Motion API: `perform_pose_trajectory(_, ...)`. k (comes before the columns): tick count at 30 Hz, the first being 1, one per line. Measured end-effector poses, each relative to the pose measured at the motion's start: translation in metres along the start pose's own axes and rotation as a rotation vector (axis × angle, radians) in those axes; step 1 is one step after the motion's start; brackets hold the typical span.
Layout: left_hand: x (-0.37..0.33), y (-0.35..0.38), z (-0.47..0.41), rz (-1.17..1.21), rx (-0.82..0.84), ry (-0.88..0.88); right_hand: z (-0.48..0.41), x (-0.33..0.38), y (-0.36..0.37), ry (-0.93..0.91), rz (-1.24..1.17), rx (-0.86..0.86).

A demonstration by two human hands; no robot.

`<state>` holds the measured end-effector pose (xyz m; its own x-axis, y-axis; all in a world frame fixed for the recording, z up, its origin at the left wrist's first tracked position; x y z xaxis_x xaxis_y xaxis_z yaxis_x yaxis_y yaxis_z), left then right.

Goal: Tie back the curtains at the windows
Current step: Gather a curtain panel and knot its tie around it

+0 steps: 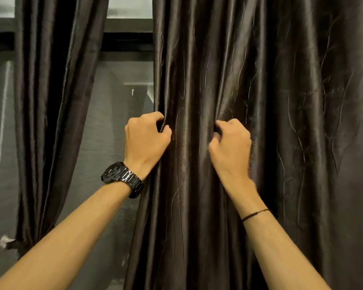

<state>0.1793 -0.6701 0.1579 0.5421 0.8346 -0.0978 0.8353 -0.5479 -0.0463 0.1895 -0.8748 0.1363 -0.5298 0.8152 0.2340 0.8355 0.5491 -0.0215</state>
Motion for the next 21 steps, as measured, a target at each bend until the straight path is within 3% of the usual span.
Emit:
perform_pose_trajectory(4, 0.016, -0.001, 0.006, -0.013, 0.023, -0.013, -0.004, 0.056, 0.059, -0.087, -0.111, 0.167)
perform_pose_trajectory(8, 0.051, -0.028, 0.018, 0.039, -0.102, -0.158, -0.008, 0.124, 0.106, -0.258, -0.28, 0.332)
perform_pose_trajectory(12, 0.068, -0.038, 0.033, 0.01, -0.064, -0.161, -0.01, 0.133, 0.106, -0.328, -0.297, 0.45)
perform_pose_trajectory(15, 0.06, -0.026, 0.044, 0.055, -0.017, -0.085, -0.001, 0.107, 0.069, -0.36, -0.185, 0.328)
perform_pose_trajectory(17, 0.056, -0.015, 0.048, 0.112, 0.005, -0.072, 0.014, 0.08, 0.016, -0.315, -0.068, 0.028)
perform_pose_trajectory(19, 0.049, -0.008, 0.049, 0.138, 0.019, -0.068, 0.027, 0.043, -0.039, -0.157, 0.027, -0.238)
perform_pose_trajectory(21, 0.037, -0.002, 0.047, 0.212, 0.046, -0.033, 0.027, 0.0, -0.07, 0.049, 0.125, -0.303)
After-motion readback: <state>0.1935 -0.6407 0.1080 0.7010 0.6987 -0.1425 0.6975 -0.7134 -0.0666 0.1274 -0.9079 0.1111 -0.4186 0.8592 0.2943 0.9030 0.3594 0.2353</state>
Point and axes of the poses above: each hand's wrist, its own z-axis away from the middle knuckle, its own y-axis out of the palm, x = y × z, the point moved 8 cm from there along -z, towards the middle knuckle, and after that the axes turned 2 degrees about x, right-handed, at the moved point
